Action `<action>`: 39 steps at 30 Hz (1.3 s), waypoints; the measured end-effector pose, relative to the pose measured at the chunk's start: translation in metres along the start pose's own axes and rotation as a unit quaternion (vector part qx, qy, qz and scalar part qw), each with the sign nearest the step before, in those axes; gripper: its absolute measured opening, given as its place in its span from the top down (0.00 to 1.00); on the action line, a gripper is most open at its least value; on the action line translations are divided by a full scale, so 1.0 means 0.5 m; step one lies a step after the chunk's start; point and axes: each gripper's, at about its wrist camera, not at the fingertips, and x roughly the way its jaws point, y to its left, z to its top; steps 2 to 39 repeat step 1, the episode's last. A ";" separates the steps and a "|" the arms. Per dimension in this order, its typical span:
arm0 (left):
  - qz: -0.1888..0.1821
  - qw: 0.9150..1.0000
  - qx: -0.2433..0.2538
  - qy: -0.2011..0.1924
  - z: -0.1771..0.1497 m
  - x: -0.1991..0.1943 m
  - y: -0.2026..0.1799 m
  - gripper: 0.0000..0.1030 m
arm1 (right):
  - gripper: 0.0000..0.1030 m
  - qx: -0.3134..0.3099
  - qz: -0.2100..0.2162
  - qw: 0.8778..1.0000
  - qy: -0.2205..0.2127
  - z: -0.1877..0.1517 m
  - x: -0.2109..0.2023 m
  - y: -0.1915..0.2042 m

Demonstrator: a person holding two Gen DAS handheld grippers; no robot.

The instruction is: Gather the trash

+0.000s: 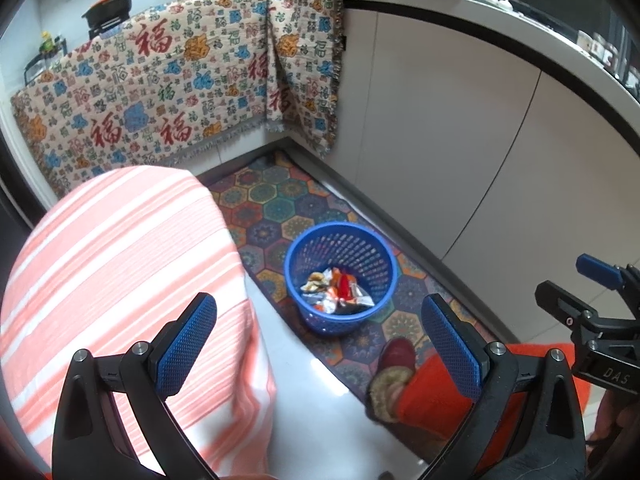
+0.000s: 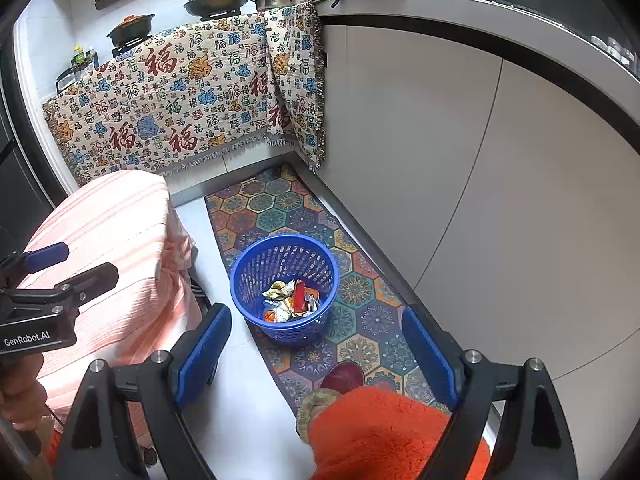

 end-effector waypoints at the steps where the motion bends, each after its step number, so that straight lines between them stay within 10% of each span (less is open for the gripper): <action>1: -0.001 1.000 0.001 -0.001 0.000 -0.002 -0.002 0.01 | 0.14 -0.001 0.000 1.000 0.000 0.000 0.000 0.000; 39: -0.001 1.000 0.001 -0.001 0.000 -0.002 -0.002 0.01 | 0.14 -0.001 0.000 1.000 0.000 0.000 0.000 0.000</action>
